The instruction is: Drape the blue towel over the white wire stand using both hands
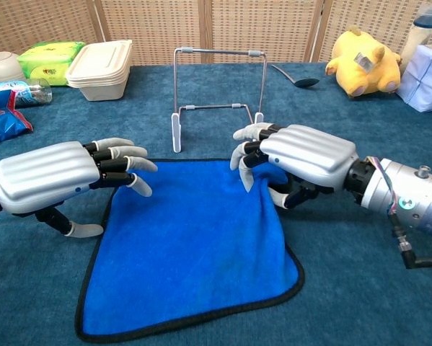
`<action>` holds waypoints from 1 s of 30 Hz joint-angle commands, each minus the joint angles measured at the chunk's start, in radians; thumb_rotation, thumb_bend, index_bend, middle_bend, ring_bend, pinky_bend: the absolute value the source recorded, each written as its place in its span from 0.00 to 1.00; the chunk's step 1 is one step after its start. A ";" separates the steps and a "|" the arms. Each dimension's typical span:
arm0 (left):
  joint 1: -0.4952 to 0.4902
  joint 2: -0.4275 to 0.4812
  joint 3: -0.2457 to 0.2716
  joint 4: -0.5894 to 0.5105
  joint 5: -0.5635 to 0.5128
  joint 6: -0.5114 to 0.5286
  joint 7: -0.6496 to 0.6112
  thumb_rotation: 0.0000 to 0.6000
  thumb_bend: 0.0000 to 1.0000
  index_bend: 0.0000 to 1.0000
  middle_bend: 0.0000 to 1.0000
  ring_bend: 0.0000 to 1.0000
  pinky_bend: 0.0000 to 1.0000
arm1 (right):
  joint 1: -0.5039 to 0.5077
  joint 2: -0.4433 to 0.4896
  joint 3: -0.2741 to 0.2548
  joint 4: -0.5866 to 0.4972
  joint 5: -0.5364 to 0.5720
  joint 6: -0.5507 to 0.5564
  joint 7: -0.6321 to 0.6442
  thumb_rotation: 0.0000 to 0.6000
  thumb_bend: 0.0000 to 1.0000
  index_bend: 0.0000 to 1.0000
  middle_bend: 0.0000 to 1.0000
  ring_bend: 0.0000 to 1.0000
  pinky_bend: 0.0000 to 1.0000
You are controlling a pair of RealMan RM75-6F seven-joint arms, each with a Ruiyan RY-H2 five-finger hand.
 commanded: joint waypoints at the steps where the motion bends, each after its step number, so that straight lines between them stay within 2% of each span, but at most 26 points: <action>1: -0.001 -0.009 -0.001 0.006 -0.009 -0.001 -0.001 1.00 0.35 0.24 0.12 0.03 0.02 | -0.001 0.000 -0.001 -0.001 0.001 -0.002 -0.001 1.00 0.49 0.61 0.29 0.09 0.07; 18: -0.018 -0.060 -0.018 0.017 -0.053 -0.005 -0.014 1.00 0.35 0.25 0.14 0.04 0.03 | -0.008 0.007 0.002 -0.004 0.005 0.002 0.000 1.00 0.50 0.61 0.29 0.10 0.07; 30: -0.029 -0.100 -0.027 0.025 -0.084 -0.026 -0.022 1.00 0.43 0.27 0.17 0.06 0.04 | -0.017 0.016 0.003 -0.006 0.008 0.010 0.002 1.00 0.50 0.61 0.29 0.10 0.08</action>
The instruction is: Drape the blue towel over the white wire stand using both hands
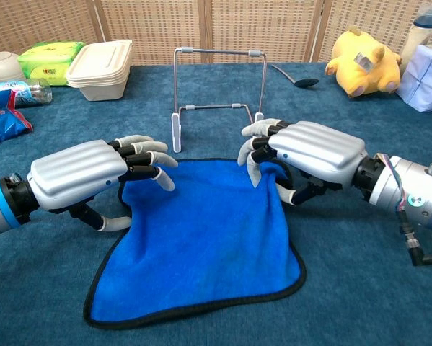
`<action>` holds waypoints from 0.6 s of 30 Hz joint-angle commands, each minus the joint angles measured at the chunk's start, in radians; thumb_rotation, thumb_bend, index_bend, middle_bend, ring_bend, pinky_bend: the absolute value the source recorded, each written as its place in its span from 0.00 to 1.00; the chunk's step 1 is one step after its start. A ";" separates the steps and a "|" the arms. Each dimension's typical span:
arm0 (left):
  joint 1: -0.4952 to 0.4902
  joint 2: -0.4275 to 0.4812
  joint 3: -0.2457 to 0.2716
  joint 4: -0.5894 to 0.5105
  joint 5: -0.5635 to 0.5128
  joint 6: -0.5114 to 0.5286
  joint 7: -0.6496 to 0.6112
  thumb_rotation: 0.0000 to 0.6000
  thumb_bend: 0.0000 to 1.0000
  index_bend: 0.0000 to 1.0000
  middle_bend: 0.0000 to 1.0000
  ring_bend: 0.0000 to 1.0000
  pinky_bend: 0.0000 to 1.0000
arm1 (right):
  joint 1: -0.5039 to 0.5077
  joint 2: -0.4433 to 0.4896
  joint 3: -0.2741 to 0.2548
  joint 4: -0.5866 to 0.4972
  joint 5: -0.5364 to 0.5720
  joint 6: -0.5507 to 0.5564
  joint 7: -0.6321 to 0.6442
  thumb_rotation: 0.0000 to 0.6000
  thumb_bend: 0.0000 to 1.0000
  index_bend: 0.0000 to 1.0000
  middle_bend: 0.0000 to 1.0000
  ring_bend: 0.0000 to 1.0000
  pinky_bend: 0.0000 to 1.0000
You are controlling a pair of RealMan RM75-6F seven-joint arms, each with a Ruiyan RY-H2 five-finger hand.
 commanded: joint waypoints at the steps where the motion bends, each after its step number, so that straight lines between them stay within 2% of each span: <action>1: -0.002 -0.005 -0.002 0.001 -0.005 -0.001 -0.005 1.00 0.44 0.28 0.17 0.07 0.05 | -0.001 0.000 0.001 0.000 0.002 0.000 0.002 1.00 0.50 0.61 0.29 0.10 0.08; 10: -0.005 -0.020 -0.004 0.002 -0.027 -0.013 -0.025 1.00 0.54 0.31 0.19 0.08 0.05 | -0.004 0.004 0.006 0.000 0.007 0.001 0.004 1.00 0.50 0.61 0.29 0.10 0.08; 18: -0.011 -0.020 -0.002 -0.003 -0.034 -0.021 -0.030 1.00 0.58 0.31 0.19 0.08 0.05 | -0.006 0.005 0.009 0.000 0.008 0.003 0.003 1.00 0.50 0.61 0.29 0.10 0.08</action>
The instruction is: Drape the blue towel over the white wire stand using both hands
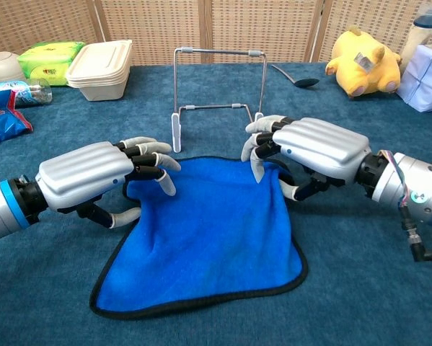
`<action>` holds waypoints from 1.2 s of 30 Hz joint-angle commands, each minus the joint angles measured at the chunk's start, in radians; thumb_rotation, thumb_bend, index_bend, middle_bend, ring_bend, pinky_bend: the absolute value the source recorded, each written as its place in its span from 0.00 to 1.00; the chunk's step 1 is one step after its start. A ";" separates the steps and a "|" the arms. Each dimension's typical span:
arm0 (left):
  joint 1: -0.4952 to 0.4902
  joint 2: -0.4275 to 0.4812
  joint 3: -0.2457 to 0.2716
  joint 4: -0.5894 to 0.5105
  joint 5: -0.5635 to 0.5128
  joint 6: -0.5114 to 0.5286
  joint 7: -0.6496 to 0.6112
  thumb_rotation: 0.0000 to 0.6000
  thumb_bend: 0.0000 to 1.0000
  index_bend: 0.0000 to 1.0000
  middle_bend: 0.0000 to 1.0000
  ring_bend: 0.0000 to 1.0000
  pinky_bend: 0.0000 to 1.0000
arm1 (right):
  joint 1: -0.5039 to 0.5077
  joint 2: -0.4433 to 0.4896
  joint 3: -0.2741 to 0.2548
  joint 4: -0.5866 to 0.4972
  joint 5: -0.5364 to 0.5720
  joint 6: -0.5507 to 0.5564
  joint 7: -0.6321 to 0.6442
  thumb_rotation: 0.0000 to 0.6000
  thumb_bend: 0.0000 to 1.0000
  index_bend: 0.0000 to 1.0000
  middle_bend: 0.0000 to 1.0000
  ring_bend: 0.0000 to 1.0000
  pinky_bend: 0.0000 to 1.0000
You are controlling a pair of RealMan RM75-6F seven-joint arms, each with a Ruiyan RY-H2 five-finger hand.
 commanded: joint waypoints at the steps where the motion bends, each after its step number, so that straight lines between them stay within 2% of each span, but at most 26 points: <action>1: -0.002 0.001 -0.001 -0.004 -0.003 -0.002 -0.001 1.00 0.58 0.31 0.19 0.08 0.05 | 0.000 0.000 0.001 0.000 0.000 0.001 -0.001 1.00 0.50 0.61 0.29 0.10 0.08; 7: -0.006 0.006 -0.001 -0.015 -0.008 -0.005 -0.001 1.00 0.60 0.34 0.19 0.08 0.05 | -0.002 0.001 0.002 -0.001 0.001 0.001 -0.003 1.00 0.50 0.61 0.29 0.10 0.08; 14: -0.005 0.010 0.000 -0.024 -0.012 0.000 -0.004 1.00 0.62 0.51 0.21 0.09 0.06 | 0.000 0.001 0.000 -0.004 -0.002 -0.001 -0.002 1.00 0.49 0.64 0.30 0.11 0.08; 17: -0.004 0.013 0.001 -0.026 -0.013 0.002 -0.005 1.00 0.62 0.57 0.23 0.10 0.07 | 0.000 -0.002 0.001 -0.003 -0.001 -0.003 0.000 1.00 0.46 0.67 0.31 0.13 0.08; 23: 0.001 0.022 0.002 -0.032 -0.019 0.005 -0.010 1.00 0.62 0.67 0.27 0.13 0.07 | 0.001 -0.008 0.004 -0.004 0.003 -0.007 0.011 1.00 0.44 0.81 0.36 0.16 0.08; 31: 0.017 0.035 -0.010 -0.060 -0.043 0.019 -0.035 1.00 0.62 0.73 0.33 0.18 0.09 | -0.007 -0.004 0.029 -0.033 0.028 0.006 0.038 1.00 0.45 0.92 0.42 0.19 0.08; 36: 0.023 0.059 -0.022 -0.091 -0.048 0.044 -0.038 1.00 0.62 0.75 0.35 0.20 0.09 | -0.011 0.031 0.052 -0.101 0.048 0.014 0.028 1.00 0.45 0.94 0.43 0.20 0.08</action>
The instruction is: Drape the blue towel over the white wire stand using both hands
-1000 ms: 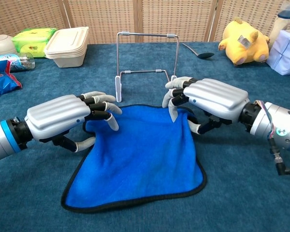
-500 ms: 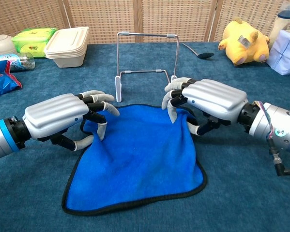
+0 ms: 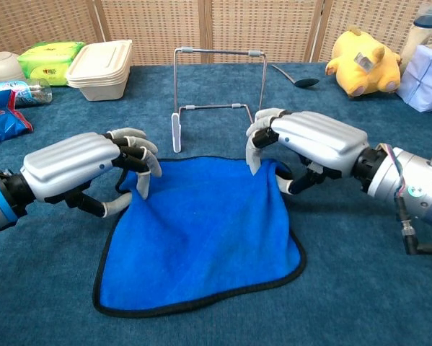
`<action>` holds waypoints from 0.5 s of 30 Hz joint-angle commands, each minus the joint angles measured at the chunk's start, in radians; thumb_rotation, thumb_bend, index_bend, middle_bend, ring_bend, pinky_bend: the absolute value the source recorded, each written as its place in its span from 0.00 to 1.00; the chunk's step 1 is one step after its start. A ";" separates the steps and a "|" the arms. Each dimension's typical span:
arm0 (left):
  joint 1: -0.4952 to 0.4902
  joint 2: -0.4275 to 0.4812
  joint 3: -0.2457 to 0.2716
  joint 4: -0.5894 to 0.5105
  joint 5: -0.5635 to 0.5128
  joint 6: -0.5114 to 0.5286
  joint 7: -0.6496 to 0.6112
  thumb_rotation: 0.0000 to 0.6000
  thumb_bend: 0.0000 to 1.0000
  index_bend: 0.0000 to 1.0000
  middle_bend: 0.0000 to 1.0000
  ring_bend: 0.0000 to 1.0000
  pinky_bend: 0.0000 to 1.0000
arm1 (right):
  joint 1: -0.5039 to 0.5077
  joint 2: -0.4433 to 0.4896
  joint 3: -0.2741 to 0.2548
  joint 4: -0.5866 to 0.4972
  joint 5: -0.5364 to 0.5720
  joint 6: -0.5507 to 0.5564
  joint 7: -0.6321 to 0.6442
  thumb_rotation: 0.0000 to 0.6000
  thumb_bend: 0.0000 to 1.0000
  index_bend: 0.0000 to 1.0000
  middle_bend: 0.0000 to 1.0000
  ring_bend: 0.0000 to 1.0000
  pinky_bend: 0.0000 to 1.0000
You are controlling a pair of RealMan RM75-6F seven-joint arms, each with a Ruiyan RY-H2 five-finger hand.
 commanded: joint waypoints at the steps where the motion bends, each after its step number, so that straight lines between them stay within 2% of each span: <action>1: 0.001 0.018 -0.009 -0.019 -0.001 0.016 0.003 1.00 0.62 0.75 0.35 0.20 0.09 | -0.004 0.030 0.020 -0.055 0.017 0.006 -0.011 1.00 0.45 0.94 0.44 0.20 0.08; 15: -0.018 0.191 -0.122 -0.253 -0.037 0.109 0.020 1.00 0.62 0.77 0.38 0.21 0.10 | 0.007 0.222 0.138 -0.358 0.095 0.003 -0.093 1.00 0.45 0.95 0.44 0.20 0.08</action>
